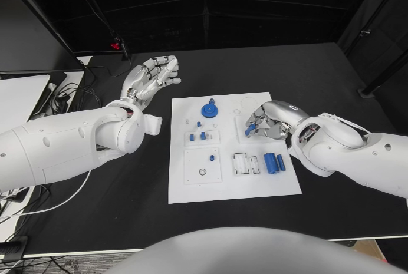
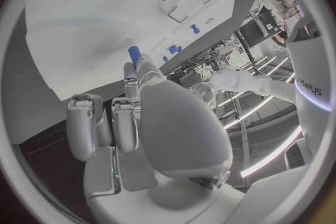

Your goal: Assemble the parts on the task board

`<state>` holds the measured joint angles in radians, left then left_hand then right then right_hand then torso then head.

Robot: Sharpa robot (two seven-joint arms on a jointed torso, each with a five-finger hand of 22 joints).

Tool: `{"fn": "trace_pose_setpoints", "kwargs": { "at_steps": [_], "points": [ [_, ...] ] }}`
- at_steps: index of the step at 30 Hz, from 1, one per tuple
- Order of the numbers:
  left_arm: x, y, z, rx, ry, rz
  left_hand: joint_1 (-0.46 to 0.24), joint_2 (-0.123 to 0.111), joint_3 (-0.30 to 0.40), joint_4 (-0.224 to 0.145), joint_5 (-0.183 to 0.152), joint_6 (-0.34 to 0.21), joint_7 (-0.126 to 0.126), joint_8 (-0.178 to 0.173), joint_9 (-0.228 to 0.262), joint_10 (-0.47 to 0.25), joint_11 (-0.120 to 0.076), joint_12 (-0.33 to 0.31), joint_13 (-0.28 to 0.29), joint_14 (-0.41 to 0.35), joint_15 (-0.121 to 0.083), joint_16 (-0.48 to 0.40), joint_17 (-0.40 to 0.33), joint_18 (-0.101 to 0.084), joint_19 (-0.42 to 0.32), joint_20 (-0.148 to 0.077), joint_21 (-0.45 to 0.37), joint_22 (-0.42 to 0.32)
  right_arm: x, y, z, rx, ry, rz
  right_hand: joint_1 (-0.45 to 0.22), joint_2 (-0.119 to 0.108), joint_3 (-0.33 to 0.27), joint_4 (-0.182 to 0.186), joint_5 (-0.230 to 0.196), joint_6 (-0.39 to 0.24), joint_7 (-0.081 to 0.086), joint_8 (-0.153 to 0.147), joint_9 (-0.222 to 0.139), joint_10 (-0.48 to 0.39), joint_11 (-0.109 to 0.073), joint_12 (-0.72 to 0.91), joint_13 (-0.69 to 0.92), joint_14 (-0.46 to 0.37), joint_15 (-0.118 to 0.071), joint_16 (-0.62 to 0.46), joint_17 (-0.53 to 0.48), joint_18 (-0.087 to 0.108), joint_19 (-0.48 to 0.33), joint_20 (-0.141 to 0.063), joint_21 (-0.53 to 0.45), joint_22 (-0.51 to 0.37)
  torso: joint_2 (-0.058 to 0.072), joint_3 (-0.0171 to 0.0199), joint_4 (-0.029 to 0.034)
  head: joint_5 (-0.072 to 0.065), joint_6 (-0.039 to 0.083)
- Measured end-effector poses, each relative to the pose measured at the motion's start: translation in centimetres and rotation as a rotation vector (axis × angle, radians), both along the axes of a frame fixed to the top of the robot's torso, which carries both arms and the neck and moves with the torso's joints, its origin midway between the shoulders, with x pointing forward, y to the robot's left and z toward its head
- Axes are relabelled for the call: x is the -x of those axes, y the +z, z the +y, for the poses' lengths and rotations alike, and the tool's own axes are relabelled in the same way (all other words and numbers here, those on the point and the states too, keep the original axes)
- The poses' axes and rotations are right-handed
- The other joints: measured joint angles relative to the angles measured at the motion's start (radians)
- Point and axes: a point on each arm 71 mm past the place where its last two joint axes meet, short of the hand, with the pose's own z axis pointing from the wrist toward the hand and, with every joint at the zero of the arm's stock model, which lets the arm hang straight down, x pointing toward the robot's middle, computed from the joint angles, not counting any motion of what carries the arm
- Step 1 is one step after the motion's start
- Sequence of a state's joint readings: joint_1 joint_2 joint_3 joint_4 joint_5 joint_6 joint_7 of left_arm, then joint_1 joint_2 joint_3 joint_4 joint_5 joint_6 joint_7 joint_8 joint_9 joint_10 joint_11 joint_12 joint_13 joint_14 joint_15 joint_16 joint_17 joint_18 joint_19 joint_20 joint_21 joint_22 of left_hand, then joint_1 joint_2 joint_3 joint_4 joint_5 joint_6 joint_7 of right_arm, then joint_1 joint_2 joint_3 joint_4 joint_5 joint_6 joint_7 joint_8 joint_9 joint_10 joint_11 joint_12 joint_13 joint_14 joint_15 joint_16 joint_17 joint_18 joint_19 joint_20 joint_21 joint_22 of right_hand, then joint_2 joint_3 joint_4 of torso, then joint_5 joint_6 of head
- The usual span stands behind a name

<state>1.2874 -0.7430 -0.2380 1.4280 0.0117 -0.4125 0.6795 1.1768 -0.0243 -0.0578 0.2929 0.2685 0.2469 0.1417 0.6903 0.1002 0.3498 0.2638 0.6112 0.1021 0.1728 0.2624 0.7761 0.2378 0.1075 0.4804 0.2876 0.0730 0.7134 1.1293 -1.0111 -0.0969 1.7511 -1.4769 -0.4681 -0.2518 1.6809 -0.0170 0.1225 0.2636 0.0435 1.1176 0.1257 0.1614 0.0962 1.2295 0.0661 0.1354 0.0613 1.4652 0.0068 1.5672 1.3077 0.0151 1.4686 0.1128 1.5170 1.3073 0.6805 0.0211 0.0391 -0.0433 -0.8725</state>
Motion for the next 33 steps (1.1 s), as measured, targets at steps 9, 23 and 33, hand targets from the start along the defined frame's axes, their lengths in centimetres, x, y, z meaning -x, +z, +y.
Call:
{"fn": "trace_pose_setpoints", "kwargs": {
  "at_steps": [9, 23, 33],
  "points": [
    [0.0, 0.0, 0.0, -0.001, 0.001, 0.000, -0.001, 0.001, 0.000, 0.000, 0.000, 0.000, 0.000, 0.000, 0.000, 0.000, 0.000, 0.000, 0.000, 0.000, 0.000, 0.000, 0.000, 0.000, 0.000, 0.000, 0.000, 0.000, 0.9, 1.6, -0.1, -0.101, -0.006, 0.006, 0.001, -0.001, 0.002, 0.002, 0.000, -0.001, 0.000, 0.000, 0.000, 0.000, 0.000, -0.005, 0.000, 0.000, 0.000, 0.000, 0.000, 0.000, 0.000, 0.000, 0.000, 0.000, 0.000, -0.0002, 0.0000, 0.003, 0.000],
    [-0.1, 0.0, -0.2, -0.001, -0.001, -0.001, -0.001, 0.001, 0.000, 0.000, 0.000, 0.000, 0.000, 0.000, 0.000, 0.000, 0.000, 0.005, 0.000, 0.000, 0.000, 0.004, -0.002, 0.000, 0.000, 0.000, 0.000, -0.001, 1.9, 2.4, 4.4, -0.167, 0.122, 0.010, 0.001, -0.001, 0.003, 0.003, -0.001, 0.001, 0.001, -0.007, 0.000, 0.000, 0.000, -0.014, 0.000, 0.000, 0.000, 0.000, 0.000, 0.000, 0.000, 0.000, 0.000, 0.000, -0.001, -0.0005, 0.0016, 0.014, 0.000],
    [-0.1, 0.0, -0.3, -0.001, -0.001, -0.001, -0.001, 0.001, 0.000, 0.000, 0.000, 0.000, 0.000, 0.000, -0.001, 0.000, 0.000, 0.005, -0.001, 0.000, 0.000, 0.004, -0.002, 0.000, 0.000, 0.000, 0.000, -0.001, 2.2, 2.1, 9.1, -0.119, 0.276, 0.009, 0.003, -0.003, 0.005, 0.005, 0.001, 0.000, 0.003, -0.009, -0.002, 0.000, 0.000, -0.020, 0.000, 0.000, 0.000, 0.000, 0.000, 0.000, 0.000, 0.000, 0.000, 0.000, 0.000, -0.0001, 0.0026, 0.059, 0.000]
  ]
}}
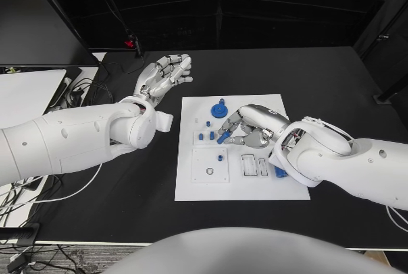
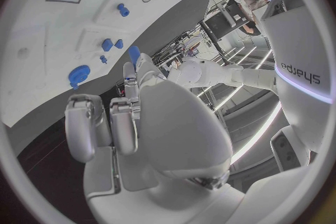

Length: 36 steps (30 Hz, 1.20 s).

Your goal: Assemble the parts on the task board

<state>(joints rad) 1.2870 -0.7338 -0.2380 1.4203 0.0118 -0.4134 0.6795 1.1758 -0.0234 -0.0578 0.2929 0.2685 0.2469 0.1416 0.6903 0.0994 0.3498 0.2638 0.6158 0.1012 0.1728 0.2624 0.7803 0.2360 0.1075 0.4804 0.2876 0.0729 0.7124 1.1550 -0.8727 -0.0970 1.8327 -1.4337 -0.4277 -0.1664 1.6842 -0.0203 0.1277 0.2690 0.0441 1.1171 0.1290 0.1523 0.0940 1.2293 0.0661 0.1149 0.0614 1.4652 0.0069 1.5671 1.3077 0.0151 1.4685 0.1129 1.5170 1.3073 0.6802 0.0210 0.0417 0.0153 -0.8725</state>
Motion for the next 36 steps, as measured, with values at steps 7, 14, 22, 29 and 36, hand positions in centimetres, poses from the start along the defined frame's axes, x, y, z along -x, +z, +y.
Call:
{"fn": "trace_pose_setpoints", "kwargs": {
  "at_steps": [7, 14, 22, 29, 36],
  "points": [
    [0.0, 0.0, -0.1, 0.000, -0.002, 0.000, 0.000, 0.000, 0.000, 0.000, 0.000, 0.000, 0.000, 0.000, 0.000, 0.000, 0.000, 0.000, 0.000, 0.000, 0.000, 0.000, 0.000, 0.000, 0.000, 0.000, 0.000, 0.000, 0.4, -0.7, 2.2, 0.059, 0.092, -0.012, 0.001, 0.004, 0.000, 0.000, 0.000, 0.000, 0.000, 0.001, 0.000, 0.000, 0.000, -0.004, 0.000, 0.000, 0.000, 0.000, 0.000, 0.000, 0.000, 0.000, 0.000, 0.000, 0.001, 0.0000, -0.0012, 0.017, 0.000],
    [0.0, 0.0, -0.2, 0.000, -0.002, 0.000, 0.000, 0.000, 0.000, 0.000, 0.000, 0.000, 0.000, 0.000, 0.000, 0.000, 0.000, 0.000, 0.000, 0.000, 0.000, 0.000, 0.000, 0.000, 0.000, 0.000, 0.000, 0.000, 1.0, -1.8, 3.4, 0.126, 0.162, -0.012, 0.004, 0.007, 0.003, 0.003, 0.000, -0.002, 0.002, 0.001, -0.001, 0.000, 0.000, -0.011, 0.000, 0.000, 0.000, 0.000, 0.000, 0.000, 0.000, 0.000, 0.000, 0.000, 0.002, -0.0001, -0.0018, 0.023, 0.000],
    [0.0, 0.0, -0.1, 0.000, -0.002, 0.000, 0.000, 0.000, 0.000, 0.000, 0.000, 0.000, 0.000, 0.000, 0.000, 0.000, 0.000, 0.000, 0.000, 0.000, 0.000, 0.000, 0.000, 0.000, 0.000, 0.000, 0.000, 0.000, 1.5, -2.7, 3.9, 0.182, 0.212, -0.023, 0.004, 0.007, 0.003, 0.003, -0.001, 0.000, 0.000, 0.000, -0.002, 0.000, 0.000, -0.011, 0.000, 0.000, 0.000, 0.000, 0.000, 0.000, 0.000, 0.000, 0.000, 0.000, 0.002, -0.0003, -0.0025, 0.024, 0.000],
    [-0.1, 0.0, -0.1, 0.000, -0.001, -0.001, 0.000, 0.000, 0.000, 0.000, 0.000, 0.000, 0.000, 0.000, 0.000, 0.000, 0.000, 0.000, 0.000, 0.000, 0.000, 0.000, 0.000, 0.000, 0.000, 0.000, 0.000, 0.000, 1.8, -3.1, 4.3, 0.214, 0.241, -0.027, 0.004, 0.006, 0.003, 0.003, -0.001, 0.000, 0.000, 0.000, -0.002, 0.000, 0.000, -0.011, 0.000, 0.000, 0.000, 0.000, 0.000, 0.000, 0.000, 0.000, 0.000, 0.000, 0.001, -0.0003, -0.0029, 0.021, 0.000],
    [0.0, 0.0, -0.1, 0.000, -0.001, 0.000, 0.000, 0.000, 0.000, 0.000, 0.001, 0.000, 0.000, 0.000, 0.000, -0.002, -0.002, 0.000, 0.000, 0.000, 0.000, 0.000, -0.001, 0.000, 0.000, 0.000, 0.000, 0.000, 1.9, -3.4, 4.6, 0.231, 0.257, -0.028, 0.004, 0.006, 0.002, 0.003, -0.002, 0.000, 0.000, -0.006, -0.002, 0.000, 0.000, -0.016, -0.001, 0.000, 0.000, 0.000, 0.000, 0.000, 0.000, 0.000, 0.000, 0.000, 0.001, -0.0003, -0.0029, 0.018, 0.000]
  ]
}}
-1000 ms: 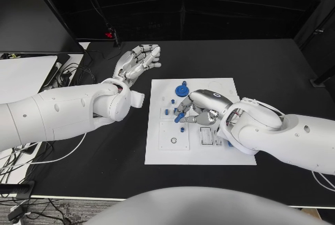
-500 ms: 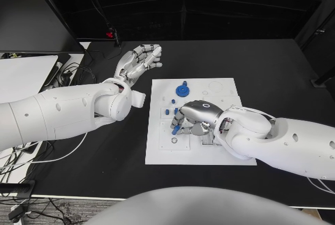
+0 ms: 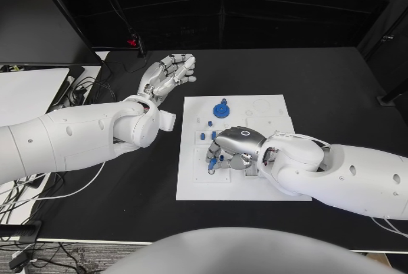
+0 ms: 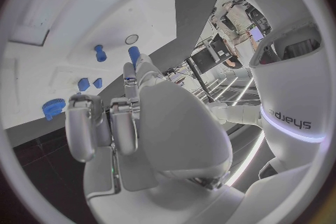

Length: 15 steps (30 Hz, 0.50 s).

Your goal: Assemble the parts on the task board

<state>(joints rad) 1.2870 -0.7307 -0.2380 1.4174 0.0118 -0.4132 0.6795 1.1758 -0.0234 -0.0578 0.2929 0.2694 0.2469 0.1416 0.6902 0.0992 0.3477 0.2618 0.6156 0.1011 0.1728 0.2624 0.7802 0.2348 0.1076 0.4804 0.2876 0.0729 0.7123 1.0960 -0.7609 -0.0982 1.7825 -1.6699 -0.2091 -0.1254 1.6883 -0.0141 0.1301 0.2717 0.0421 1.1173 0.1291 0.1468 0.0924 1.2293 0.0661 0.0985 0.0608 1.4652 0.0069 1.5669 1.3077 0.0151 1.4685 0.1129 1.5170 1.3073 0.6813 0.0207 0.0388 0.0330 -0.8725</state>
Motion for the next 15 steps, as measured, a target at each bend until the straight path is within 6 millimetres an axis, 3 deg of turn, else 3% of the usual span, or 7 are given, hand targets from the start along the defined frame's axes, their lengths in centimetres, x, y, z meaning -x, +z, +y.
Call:
{"fn": "trace_pose_setpoints", "kwargs": {
  "at_steps": [15],
  "points": [
    [0.02, 0.00, 0.08, 0.000, 0.001, 0.000, 0.000, 0.000, 0.000, 0.000, 0.003, 0.000, 0.000, 0.000, -0.001, -0.001, -0.001, 0.004, -0.001, 0.000, 0.000, 0.000, -0.002, 0.000, 0.000, 0.000, 0.000, -0.001, 0.09, -0.34, 0.41, 0.029, 0.018, 0.009, 0.000, 0.000, 0.000, 0.000, 0.002, 0.000, 0.000, -0.002, -0.002, 0.000, 0.000, -0.003, 0.000, 0.000, 0.000, -0.001, 0.000, 0.000, 0.000, 0.000, -0.004, 0.000, 0.000, 0.0001, 0.0001, -0.004, 0.000]
  ]
}}
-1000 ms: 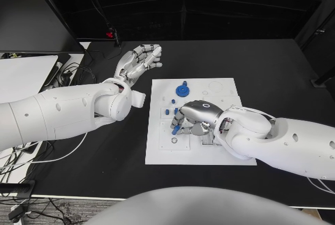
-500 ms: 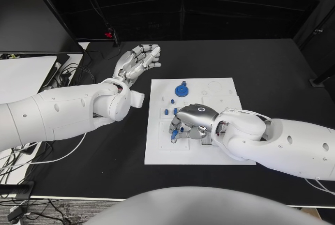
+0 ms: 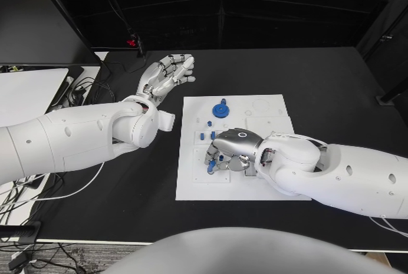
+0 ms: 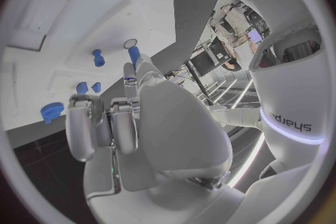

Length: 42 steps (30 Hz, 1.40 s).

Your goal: Assemble the parts on the task board

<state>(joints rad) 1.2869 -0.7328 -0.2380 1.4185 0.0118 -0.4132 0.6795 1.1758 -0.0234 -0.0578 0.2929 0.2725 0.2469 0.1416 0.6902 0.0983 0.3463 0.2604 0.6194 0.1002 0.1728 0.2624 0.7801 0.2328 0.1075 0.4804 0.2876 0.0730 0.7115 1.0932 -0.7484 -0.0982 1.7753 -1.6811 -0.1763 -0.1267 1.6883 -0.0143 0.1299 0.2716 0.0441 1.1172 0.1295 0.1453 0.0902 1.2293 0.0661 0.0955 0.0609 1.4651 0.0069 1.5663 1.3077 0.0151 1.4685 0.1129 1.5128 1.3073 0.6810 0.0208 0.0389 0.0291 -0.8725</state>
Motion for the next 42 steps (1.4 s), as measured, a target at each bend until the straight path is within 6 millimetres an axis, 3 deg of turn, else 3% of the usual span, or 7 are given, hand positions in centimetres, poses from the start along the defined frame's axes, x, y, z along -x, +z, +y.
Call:
{"fn": "trace_pose_setpoints", "kwargs": {
  "at_steps": [33, 37, 42],
  "points": [
    [-0.01, -0.01, -0.01, 0.000, 0.000, 0.000, 0.001, 0.001, 0.000, 0.000, 0.000, 0.000, 0.000, 0.000, 0.000, 0.000, 0.000, 0.000, 0.000, 0.000, 0.000, 0.003, 0.000, 0.000, 0.000, 0.000, 0.000, 0.000, 0.06, -0.73, 0.53, 0.075, -0.005, 0.002, 0.000, 0.000, 0.003, 0.003, -0.001, -0.005, 0.005, -0.006, -0.002, -0.004, 0.004, -0.012, 0.000, 0.000, 0.000, 0.000, 0.000, 0.000, 0.000, 0.000, -0.007, 0.000, 0.000, 0.0002, 0.0009, -0.010, 0.000],
    [-0.01, -0.01, -0.01, 0.000, 0.000, 0.000, 0.005, 0.005, 0.000, 0.000, 0.000, 0.000, 0.000, 0.000, -0.001, 0.000, 0.000, 0.000, -0.001, 0.000, 0.000, 0.008, -0.003, 0.000, 0.000, 0.000, 0.000, 0.000, 0.14, -0.84, 0.60, 0.081, -0.002, 0.001, 0.004, 0.004, 0.003, 0.003, -0.002, -0.006, 0.005, -0.010, -0.002, -0.008, 0.008, -0.019, 0.000, 0.000, 0.000, 0.000, 0.000, 0.000, 0.000, 0.000, -0.007, 0.000, 0.000, 0.0001, 0.0009, -0.010, 0.000],
    [0.00, -0.01, -0.01, 0.000, 0.000, 0.000, 0.005, 0.005, 0.000, 0.000, 0.000, 0.000, 0.000, 0.000, -0.001, 0.000, 0.000, 0.000, -0.001, 0.000, 0.000, 0.007, -0.003, 0.000, 0.000, 0.000, 0.000, 0.000, 0.25, -0.93, 0.67, 0.089, 0.004, -0.004, 0.000, 0.000, -0.005, 0.011, -0.002, -0.040, 0.014, -0.029, -0.010, -0.049, 0.026, -0.035, -0.002, 0.002, 0.008, 0.000, 0.000, 0.000, -0.001, 0.001, -0.015, 0.000, 0.000, -0.0002, 0.0009, -0.010, 0.000]
  ]
}}
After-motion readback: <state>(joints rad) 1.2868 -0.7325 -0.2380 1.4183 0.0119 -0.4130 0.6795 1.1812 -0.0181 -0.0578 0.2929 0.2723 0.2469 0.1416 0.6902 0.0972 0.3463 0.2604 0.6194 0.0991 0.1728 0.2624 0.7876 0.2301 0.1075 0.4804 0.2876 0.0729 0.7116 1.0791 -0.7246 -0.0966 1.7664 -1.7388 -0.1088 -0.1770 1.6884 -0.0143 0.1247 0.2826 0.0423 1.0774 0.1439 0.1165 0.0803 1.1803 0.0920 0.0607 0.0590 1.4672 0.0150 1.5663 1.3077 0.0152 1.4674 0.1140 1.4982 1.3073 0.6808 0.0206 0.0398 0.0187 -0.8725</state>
